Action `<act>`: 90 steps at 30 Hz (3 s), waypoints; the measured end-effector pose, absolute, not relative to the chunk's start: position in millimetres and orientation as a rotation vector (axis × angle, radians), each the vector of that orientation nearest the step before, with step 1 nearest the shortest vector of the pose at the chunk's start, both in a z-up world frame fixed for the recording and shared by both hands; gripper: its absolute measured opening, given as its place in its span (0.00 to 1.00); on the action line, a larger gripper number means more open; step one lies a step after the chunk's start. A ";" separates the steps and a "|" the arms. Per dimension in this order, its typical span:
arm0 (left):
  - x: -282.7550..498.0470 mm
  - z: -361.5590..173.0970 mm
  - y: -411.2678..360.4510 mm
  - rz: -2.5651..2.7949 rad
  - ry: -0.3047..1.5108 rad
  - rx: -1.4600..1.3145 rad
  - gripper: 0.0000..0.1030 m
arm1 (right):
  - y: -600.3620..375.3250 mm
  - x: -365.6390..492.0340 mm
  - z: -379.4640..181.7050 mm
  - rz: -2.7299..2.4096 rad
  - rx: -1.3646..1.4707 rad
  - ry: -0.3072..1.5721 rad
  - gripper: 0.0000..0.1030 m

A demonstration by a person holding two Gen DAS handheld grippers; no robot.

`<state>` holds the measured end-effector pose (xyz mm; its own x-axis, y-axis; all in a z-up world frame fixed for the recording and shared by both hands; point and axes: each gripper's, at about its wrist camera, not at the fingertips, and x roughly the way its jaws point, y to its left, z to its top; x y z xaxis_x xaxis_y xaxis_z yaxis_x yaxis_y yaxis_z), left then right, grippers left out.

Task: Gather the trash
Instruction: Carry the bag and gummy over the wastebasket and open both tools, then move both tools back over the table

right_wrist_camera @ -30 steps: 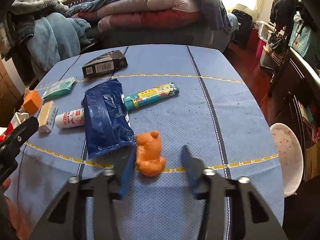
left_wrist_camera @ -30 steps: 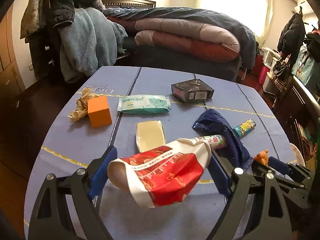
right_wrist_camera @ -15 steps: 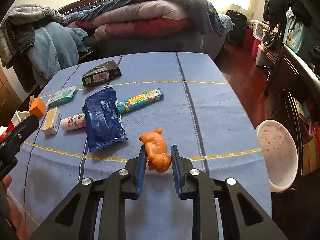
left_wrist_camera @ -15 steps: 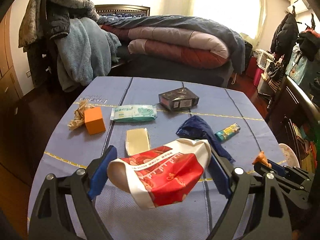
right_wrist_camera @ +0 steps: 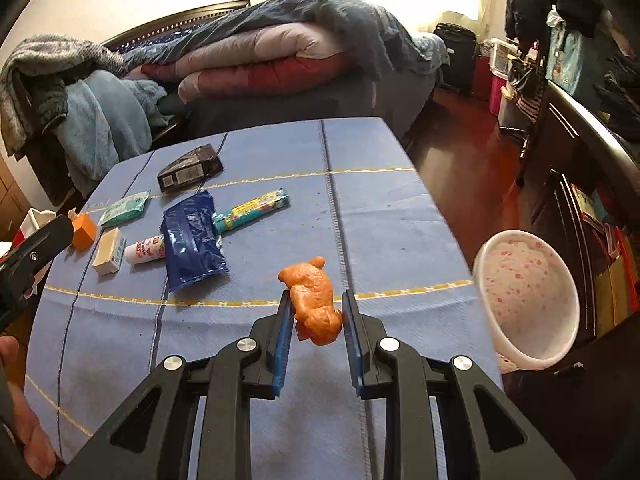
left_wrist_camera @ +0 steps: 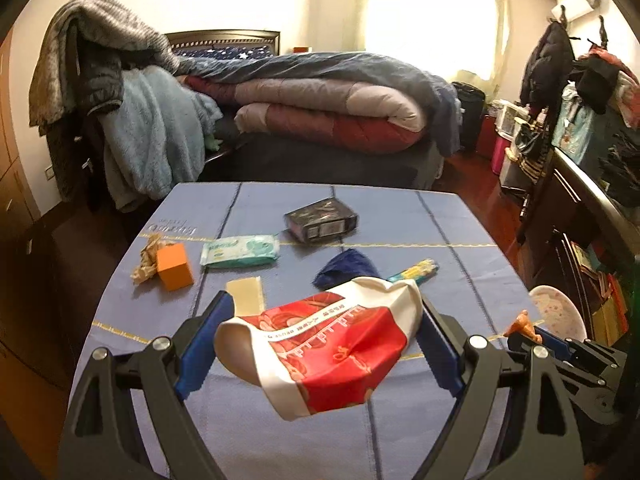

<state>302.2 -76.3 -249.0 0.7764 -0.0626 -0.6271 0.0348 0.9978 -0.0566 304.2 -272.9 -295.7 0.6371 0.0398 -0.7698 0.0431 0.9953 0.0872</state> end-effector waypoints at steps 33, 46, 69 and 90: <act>312.4 -243.9 -306.9 -0.486 0.633 0.165 0.85 | -451.1 258.8 -295.8 -0.317 0.289 0.797 0.24; 338.6 -264.7 -409.0 -0.645 0.672 0.235 0.85 | -524.3 262.5 -306.7 -0.434 0.348 0.762 0.24; 400.6 -334.6 -487.9 -0.716 0.903 0.216 0.93 | -570.9 282.8 -367.3 -0.466 0.406 0.807 0.31; 397.6 -294.3 -405.0 -0.541 0.829 0.174 0.96 | -520.1 276.0 -343.1 -0.379 0.355 0.822 0.57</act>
<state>397.6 -405.0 -294.3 0.5501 -0.3882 -0.7394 0.5204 0.8518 -0.0600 276.0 -520.1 -343.1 0.6214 -0.1874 -0.7607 0.4570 0.8754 0.1577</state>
